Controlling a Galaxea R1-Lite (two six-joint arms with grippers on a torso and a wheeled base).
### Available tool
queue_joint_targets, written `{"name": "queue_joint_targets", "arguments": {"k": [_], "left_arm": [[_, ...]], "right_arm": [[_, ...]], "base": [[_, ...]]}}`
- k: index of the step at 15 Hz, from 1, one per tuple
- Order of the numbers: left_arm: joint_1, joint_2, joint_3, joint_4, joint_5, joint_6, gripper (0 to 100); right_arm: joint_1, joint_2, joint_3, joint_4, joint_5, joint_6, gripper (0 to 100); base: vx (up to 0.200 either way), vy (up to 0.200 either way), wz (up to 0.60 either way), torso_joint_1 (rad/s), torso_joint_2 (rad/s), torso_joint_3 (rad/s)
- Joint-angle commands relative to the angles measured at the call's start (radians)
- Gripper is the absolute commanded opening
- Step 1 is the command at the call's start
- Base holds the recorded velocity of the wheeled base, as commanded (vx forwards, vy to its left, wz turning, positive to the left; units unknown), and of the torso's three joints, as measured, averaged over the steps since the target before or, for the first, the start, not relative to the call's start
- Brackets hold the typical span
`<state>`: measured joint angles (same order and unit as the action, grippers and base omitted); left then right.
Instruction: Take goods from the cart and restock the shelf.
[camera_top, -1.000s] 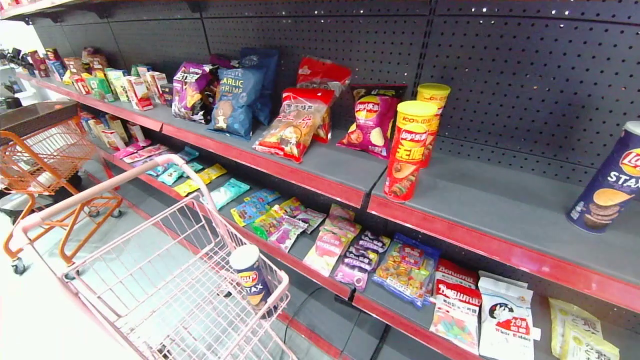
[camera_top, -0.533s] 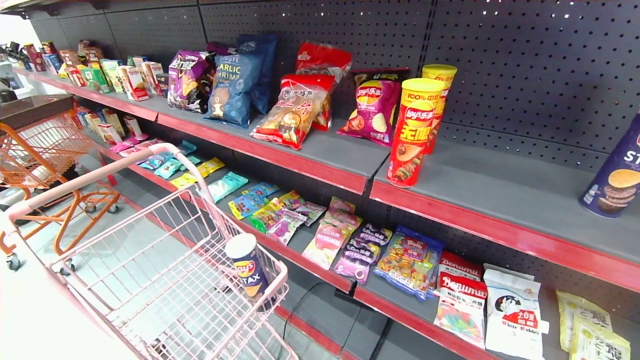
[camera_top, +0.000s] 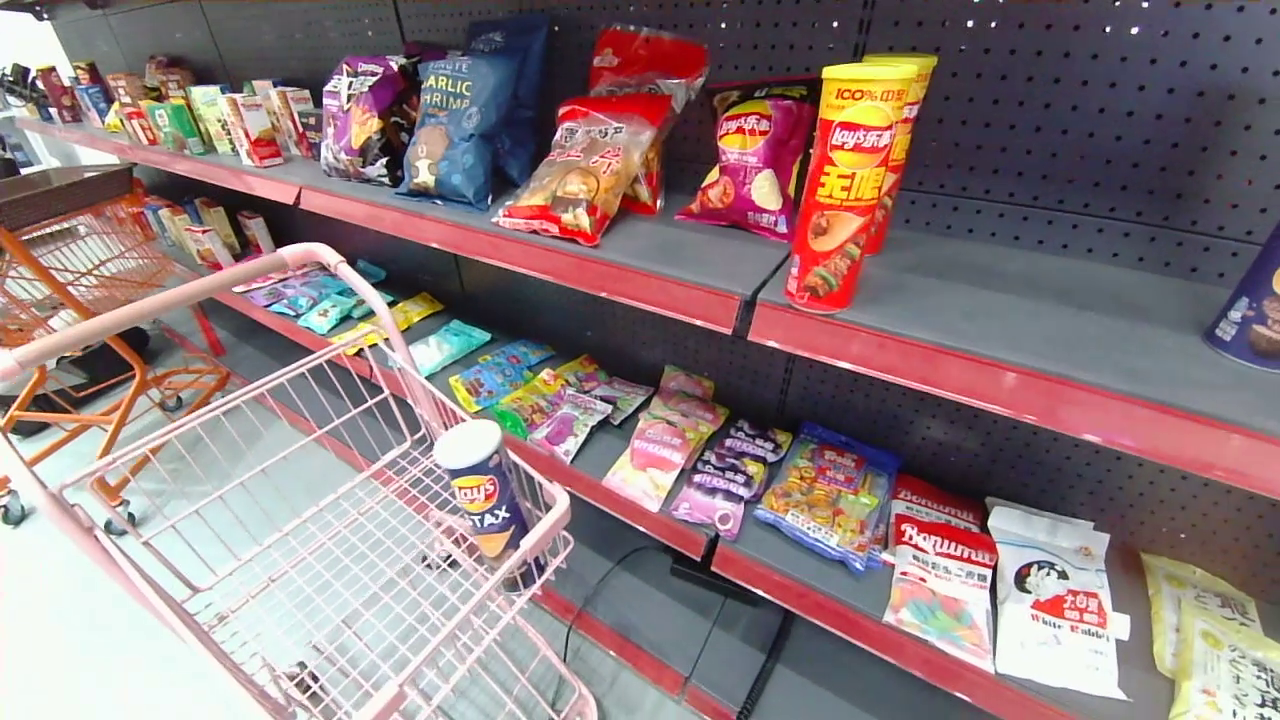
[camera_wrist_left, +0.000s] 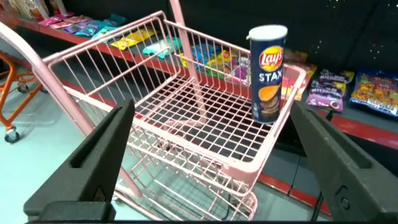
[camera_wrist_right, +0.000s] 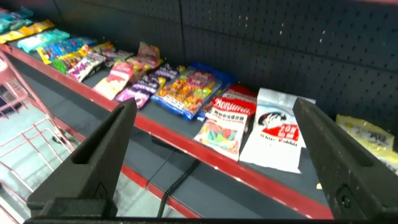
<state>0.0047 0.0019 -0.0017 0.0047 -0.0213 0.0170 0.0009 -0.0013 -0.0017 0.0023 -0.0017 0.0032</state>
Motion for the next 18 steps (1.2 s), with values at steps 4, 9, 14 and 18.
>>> {"name": "queue_joint_targets", "arguments": {"k": [4,9,14,18], "left_arm": [[0.000,0.001,0.000,0.000,0.000,0.001,100],[0.000,0.000,-0.001,-0.003,-0.008,0.009,100],[0.000,0.768,-0.526,-0.063,0.121,-0.123,100],[-0.006,1.142,-0.508,-0.350,-0.103,-0.095,100]], "right_arm": [[0.001,0.001,0.000,0.001,0.000,0.000,100],[0.001,0.001,0.000,0.001,0.000,0.000,100],[0.001,0.001,0.002,0.001,-0.001,0.000,100],[0.001,0.001,0.000,0.001,-0.001,-0.002,100]], "base": [[0.000,0.000,0.00,-0.161,0.52,0.356],[0.000,0.000,0.00,-0.038,0.14,0.096],[0.000,0.000,0.00,0.000,0.00,0.000],[0.000,0.000,0.00,0.000,0.00,0.000]]}}
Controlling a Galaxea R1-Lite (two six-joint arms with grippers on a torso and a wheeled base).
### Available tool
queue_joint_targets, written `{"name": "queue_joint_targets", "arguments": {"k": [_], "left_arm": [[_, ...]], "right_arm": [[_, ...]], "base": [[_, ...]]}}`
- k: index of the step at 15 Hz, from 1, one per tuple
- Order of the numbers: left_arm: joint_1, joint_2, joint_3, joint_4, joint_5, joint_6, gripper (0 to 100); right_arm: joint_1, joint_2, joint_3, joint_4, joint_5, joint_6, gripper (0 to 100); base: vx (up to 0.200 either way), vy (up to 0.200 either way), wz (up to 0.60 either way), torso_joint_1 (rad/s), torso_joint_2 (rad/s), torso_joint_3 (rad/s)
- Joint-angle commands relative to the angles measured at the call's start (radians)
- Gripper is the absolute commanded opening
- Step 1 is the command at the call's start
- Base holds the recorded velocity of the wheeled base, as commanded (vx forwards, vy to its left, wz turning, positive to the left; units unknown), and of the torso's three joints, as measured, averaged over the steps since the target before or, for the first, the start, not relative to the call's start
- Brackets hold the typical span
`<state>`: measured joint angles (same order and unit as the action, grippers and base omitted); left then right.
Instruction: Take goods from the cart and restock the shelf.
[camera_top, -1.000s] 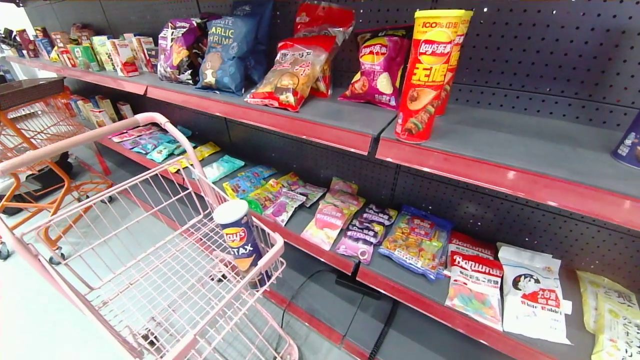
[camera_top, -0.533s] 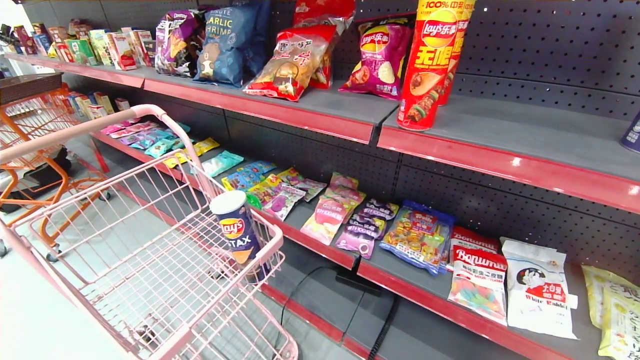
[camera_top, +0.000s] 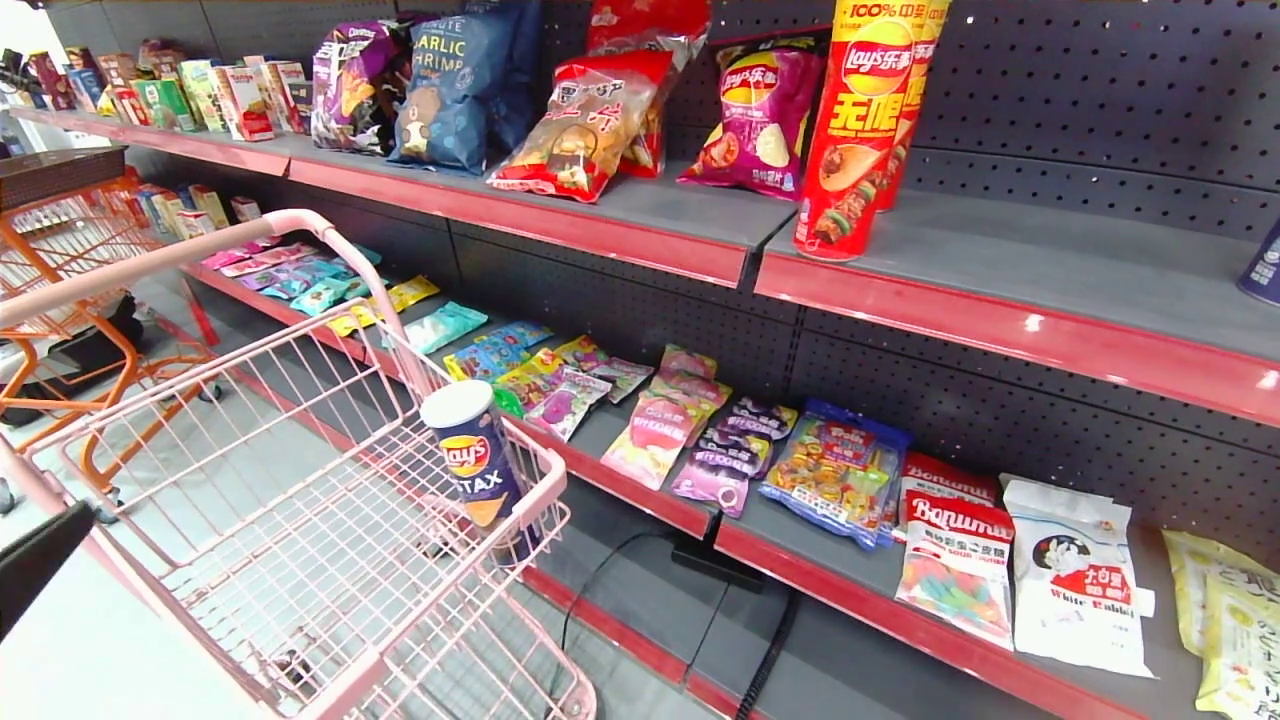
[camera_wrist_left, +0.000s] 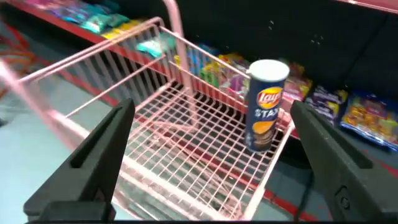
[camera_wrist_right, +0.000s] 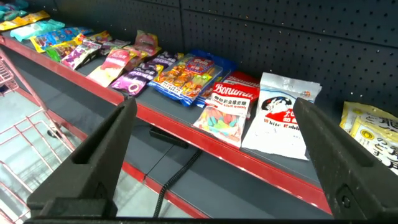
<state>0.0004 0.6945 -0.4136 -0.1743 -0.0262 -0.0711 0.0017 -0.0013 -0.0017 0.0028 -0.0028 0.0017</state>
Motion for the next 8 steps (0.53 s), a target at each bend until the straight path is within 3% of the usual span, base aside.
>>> {"name": "queue_joint_targets", "arguments": {"k": [1,3,5,8], "left_arm": [[0.003,0.537,-0.096,-0.197,-0.120,0.007,100],[0.004,0.663,-0.097,-0.281,-0.184,0.014,100],[-0.007,0.778,-0.097,-0.366,-0.244,0.071,100],[-0.019,0.853,-0.106,-0.390,-0.342,0.088,100]], "right_arm": [[0.000,0.001,0.000,0.000,0.000,0.000,100],[0.000,0.001,0.000,0.000,0.000,0.000,100],[0.000,0.001,0.000,-0.001,0.000,0.000,100],[0.000,0.001,0.000,0.000,0.000,-0.002,100]], "base": [[0.000,0.000,0.00,0.000,0.00,0.000],[0.000,0.000,0.00,0.000,0.00,0.000],[0.000,0.000,0.00,0.000,0.00,0.000],[0.000,0.000,0.00,0.000,0.00,0.000]]}}
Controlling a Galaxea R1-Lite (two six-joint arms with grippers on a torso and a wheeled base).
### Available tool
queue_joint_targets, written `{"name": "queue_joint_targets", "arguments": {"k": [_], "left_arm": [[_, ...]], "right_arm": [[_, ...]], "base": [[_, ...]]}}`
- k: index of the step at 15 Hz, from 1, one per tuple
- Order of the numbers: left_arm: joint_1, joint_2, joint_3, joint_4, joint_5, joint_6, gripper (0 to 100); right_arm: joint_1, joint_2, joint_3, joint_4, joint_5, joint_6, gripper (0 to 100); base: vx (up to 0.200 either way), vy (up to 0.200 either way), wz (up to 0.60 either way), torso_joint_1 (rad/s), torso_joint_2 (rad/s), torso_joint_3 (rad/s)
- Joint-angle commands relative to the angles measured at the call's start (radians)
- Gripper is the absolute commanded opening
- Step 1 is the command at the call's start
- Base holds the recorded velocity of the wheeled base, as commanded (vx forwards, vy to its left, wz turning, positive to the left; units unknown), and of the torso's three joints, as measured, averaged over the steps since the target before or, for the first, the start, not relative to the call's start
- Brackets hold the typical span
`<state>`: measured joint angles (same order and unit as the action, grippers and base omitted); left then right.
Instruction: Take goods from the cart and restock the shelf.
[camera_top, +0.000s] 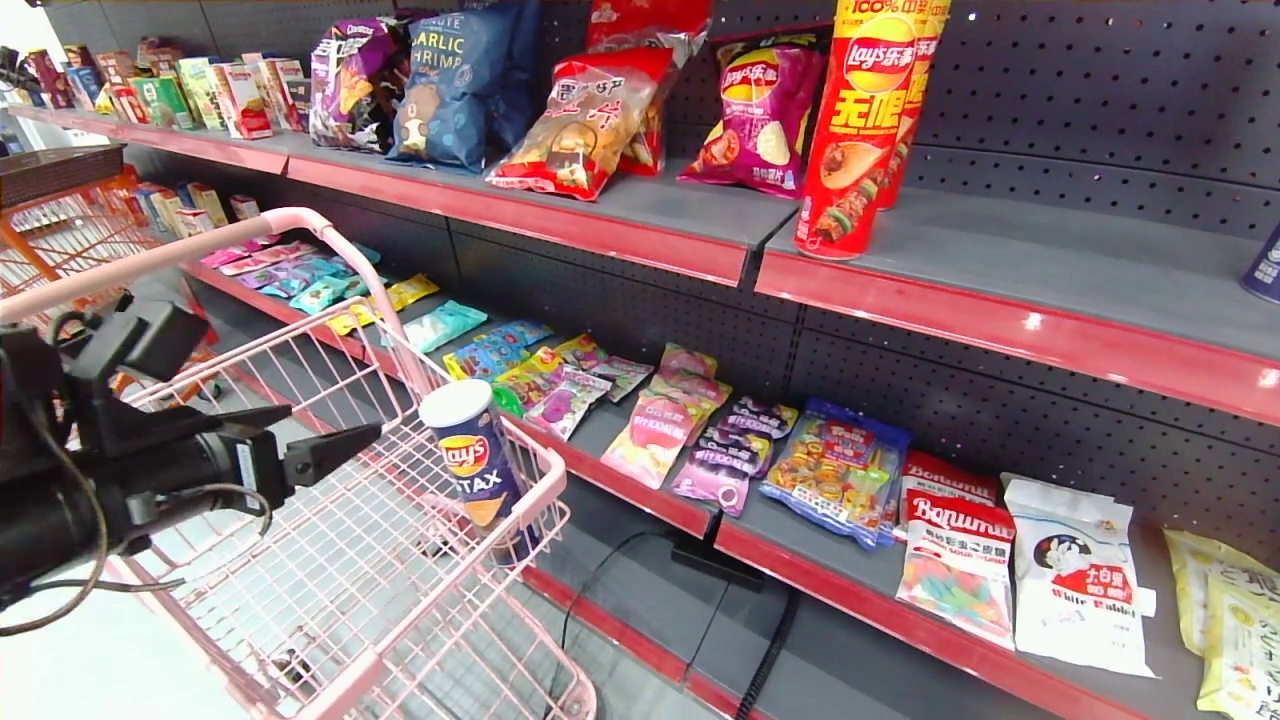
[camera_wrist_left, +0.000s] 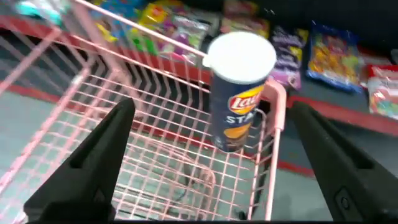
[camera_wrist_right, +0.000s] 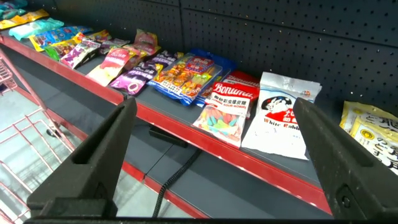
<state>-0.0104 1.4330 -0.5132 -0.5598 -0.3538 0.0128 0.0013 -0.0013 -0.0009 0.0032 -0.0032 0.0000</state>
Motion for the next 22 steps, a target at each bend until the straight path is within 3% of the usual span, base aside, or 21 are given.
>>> {"name": "queue_joint_targets", "arguments": {"k": [1,7,15,20,21,22], "left_arm": [[-0.017,0.150,-0.007,-0.022,-0.020,0.009,100],[-0.095,0.326,-0.022,-0.224,-0.019,0.012,100],[-0.132,0.437,-0.130,-0.253,-0.005,0.027,100],[-0.192,0.483,-0.149,-0.255,0.033,0.026,100],[-0.197,0.495,-0.154,-0.262,0.042,0.024,0],[-0.197,0.501,-0.154,-0.290,0.044,0.024,0]], "right_arm": [[0.000,0.001,-0.001,-0.002,0.000,0.000,100],[0.000,0.001,-0.001,0.000,0.000,-0.002,100],[0.000,0.001,-0.001,0.000,0.000,-0.002,100],[0.000,0.001,-0.001,0.000,0.000,-0.002,100],[0.000,0.001,-0.001,0.000,0.000,-0.002,100],[0.000,0.001,-0.001,0.000,0.000,-0.002,100]], "base": [[0.000,0.000,0.00,0.000,0.00,0.000],[0.000,0.000,0.00,0.000,0.00,0.000],[0.000,0.000,0.00,0.000,0.00,0.000],[0.000,0.000,0.00,0.000,0.00,0.000],[0.000,0.000,0.00,0.000,0.00,0.000],[0.000,0.000,0.00,0.000,0.00,0.000]]}}
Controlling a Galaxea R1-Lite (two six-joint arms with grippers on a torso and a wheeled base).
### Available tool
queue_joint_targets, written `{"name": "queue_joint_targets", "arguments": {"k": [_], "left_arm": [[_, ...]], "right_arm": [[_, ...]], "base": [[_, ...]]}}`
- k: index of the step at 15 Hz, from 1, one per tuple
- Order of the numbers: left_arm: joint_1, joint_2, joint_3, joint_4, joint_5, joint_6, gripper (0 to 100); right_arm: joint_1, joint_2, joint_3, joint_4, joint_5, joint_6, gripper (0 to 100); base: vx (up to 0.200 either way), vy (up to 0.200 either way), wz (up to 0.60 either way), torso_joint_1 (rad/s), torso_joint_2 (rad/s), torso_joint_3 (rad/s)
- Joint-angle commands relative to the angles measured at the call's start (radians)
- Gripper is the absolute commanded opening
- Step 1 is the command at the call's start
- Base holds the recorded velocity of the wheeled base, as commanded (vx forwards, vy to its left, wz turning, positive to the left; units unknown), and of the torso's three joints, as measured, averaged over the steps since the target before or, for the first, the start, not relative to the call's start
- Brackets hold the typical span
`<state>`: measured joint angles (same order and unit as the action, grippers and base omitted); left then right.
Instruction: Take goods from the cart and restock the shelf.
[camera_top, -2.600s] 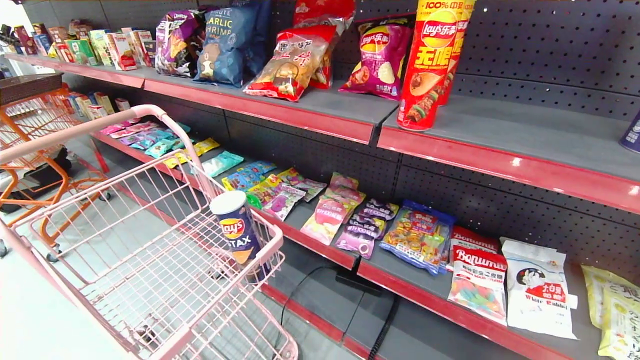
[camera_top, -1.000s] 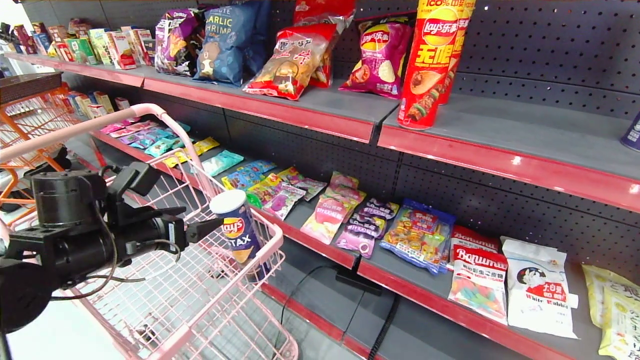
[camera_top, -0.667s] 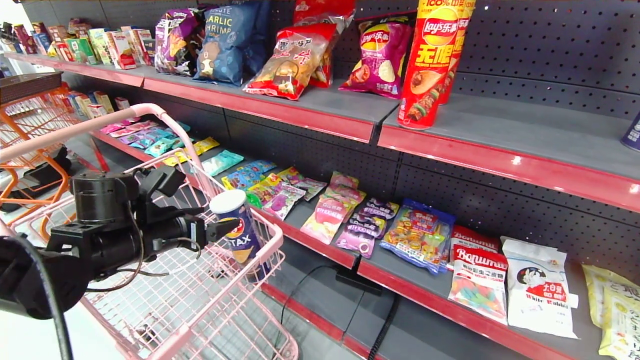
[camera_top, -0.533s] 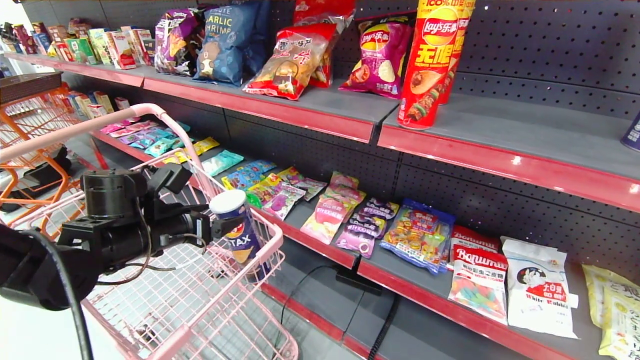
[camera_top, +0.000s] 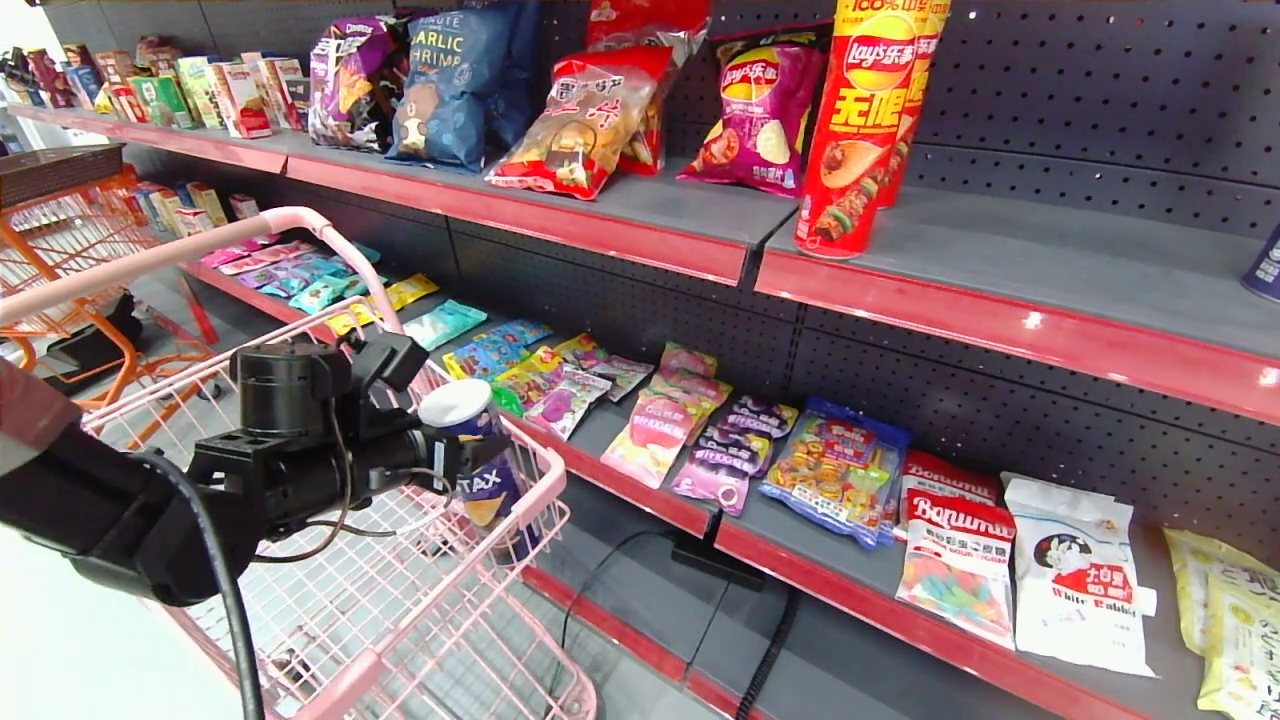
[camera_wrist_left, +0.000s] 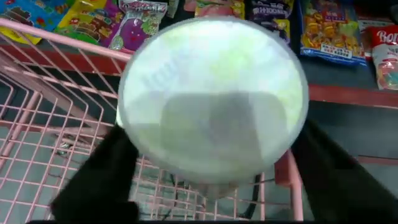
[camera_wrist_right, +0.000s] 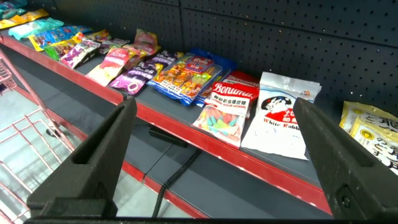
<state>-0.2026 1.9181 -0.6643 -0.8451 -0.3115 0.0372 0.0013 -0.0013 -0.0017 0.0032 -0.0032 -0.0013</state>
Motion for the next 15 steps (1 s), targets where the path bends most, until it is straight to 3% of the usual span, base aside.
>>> {"name": "queue_joint_targets", "arguments": {"k": [1,5,8,11,14,15], "left_arm": [[-0.006,0.021,0.000,-0.015,0.002,0.000,0],[-0.005,-0.034,0.041,-0.017,0.015,-0.010,0],[0.002,-0.254,0.087,0.031,0.023,-0.053,0],[0.002,-0.505,0.098,0.201,0.025,-0.051,0],[-0.003,-0.801,0.117,0.386,0.022,-0.026,0],[-0.001,-0.938,0.126,0.501,0.023,-0.005,0]], "right_arm": [[0.000,0.001,0.000,0.000,0.000,0.000,100],[0.000,0.001,0.000,0.000,0.000,0.000,100],[0.000,0.001,0.000,0.000,0.003,0.000,100],[0.000,0.001,0.000,-0.002,0.005,0.003,100],[0.000,0.001,0.000,-0.002,0.005,0.001,100],[0.000,0.001,0.000,-0.002,0.005,0.000,100]], "base": [[0.000,0.000,0.00,0.000,0.00,0.000],[0.000,0.000,0.00,0.000,0.00,0.000],[0.000,0.000,0.00,0.000,0.00,0.000],[0.000,0.000,0.00,0.000,0.00,0.000],[0.000,0.000,0.00,0.000,0.00,0.000],[0.000,0.000,0.00,0.000,0.00,0.000]]}}
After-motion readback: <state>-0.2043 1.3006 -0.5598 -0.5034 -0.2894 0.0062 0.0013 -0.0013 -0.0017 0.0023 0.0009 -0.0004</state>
